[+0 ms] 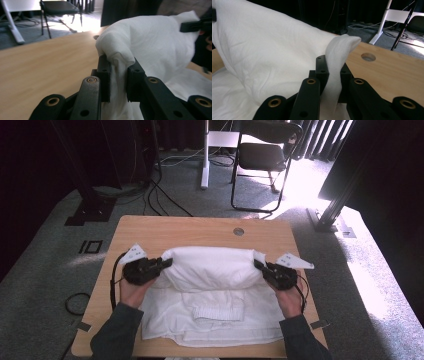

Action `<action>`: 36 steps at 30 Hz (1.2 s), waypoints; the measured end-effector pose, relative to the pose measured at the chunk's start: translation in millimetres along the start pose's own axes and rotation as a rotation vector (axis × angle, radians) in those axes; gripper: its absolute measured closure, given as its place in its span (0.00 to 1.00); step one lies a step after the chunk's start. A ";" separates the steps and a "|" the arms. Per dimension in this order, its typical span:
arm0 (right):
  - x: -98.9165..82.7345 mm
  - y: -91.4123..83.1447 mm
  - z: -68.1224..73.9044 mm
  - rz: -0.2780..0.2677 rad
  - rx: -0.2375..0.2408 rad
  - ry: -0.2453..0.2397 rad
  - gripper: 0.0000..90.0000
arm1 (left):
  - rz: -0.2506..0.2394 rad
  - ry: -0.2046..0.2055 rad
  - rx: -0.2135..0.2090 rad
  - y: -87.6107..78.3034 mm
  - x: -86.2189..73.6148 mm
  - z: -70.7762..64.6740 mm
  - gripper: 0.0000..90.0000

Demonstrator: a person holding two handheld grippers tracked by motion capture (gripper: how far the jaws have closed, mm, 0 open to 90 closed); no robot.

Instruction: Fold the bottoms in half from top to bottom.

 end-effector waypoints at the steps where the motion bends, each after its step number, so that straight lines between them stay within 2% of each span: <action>1: -8.1 -4.9 3.1 -0.006 0.004 0.012 0.93 | 0.000 -0.005 -0.010 -2.1 -8.6 -7.3 0.86; 5: -47.5 -20.5 14.4 -0.001 0.008 0.064 0.92 | 0.041 -0.003 -0.054 -6.7 -47.6 -33.6 0.84; 7: -68.0 -24.8 19.1 0.023 0.027 0.088 0.91 | 0.061 -0.037 -0.105 -7.5 -66.2 -40.7 0.80; 8: -77.1 -26.6 21.0 0.034 0.031 0.097 0.89 | 0.078 -0.052 -0.115 -8.0 -73.8 -42.8 0.77; 9: -84.9 -28.1 22.6 0.049 0.052 0.119 0.84 | 0.083 -0.066 -0.125 -8.8 -79.2 -44.1 0.72; 10: -90.6 -29.6 23.9 0.074 0.066 0.126 0.75 | 0.089 -0.077 -0.138 -10.6 -81.9 -43.8 0.66; 12: -92.2 -36.6 25.7 0.088 0.022 0.118 0.55 | 0.057 -0.090 -0.127 -16.7 -79.6 -41.5 0.60; 14: -82.3 -47.6 26.0 0.049 0.012 0.119 0.44 | 0.017 -0.099 -0.136 -23.7 -70.1 -38.3 0.56; 16: -66.9 -56.1 26.2 0.010 -0.011 0.120 0.41 | -0.003 -0.085 -0.120 -27.5 -56.9 -36.5 0.55; 18: -50.5 -58.1 27.2 -0.012 -0.011 0.110 0.41 | -0.005 -0.081 -0.101 -26.6 -42.1 -34.2 0.55; 22: -22.1 -42.4 34.3 0.007 -0.028 0.077 0.42 | 0.009 -0.104 -0.051 -13.2 -17.1 -32.0 0.57; 25: -14.0 -22.6 45.3 0.050 -0.056 0.035 0.42 | 0.048 -0.136 -0.084 4.9 -19.0 -41.1 0.58; 28: -25.2 -3.8 57.5 0.101 -0.036 0.025 0.42 | 0.120 -0.131 -0.127 21.2 -40.1 -57.9 0.58; 30: -41.9 7.7 65.2 0.152 -0.034 0.010 0.42 | 0.177 -0.128 -0.140 29.6 -57.9 -67.3 0.59; 32: -60.2 14.9 71.1 0.200 -0.031 0.005 0.42 | 0.216 -0.148 -0.173 34.0 -75.2 -72.7 0.59; 34: -76.6 17.5 74.3 0.227 -0.029 0.021 0.42 | 0.247 -0.153 -0.170 37.3 -90.9 -76.8 0.60; 36: -90.6 17.7 75.9 0.252 -0.024 0.046 0.42 | 0.281 -0.135 -0.149 41.0 -103.9 -79.8 0.61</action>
Point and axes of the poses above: each handheld gripper's, and its own axes: y roughly forward along the jaws, x roughly out of its top, z roughly to its left, the point moved 3 cm from there along y, roughly forward along the jaws, and after that the axes turned 8 degrees about z, right-handed, at the moved point
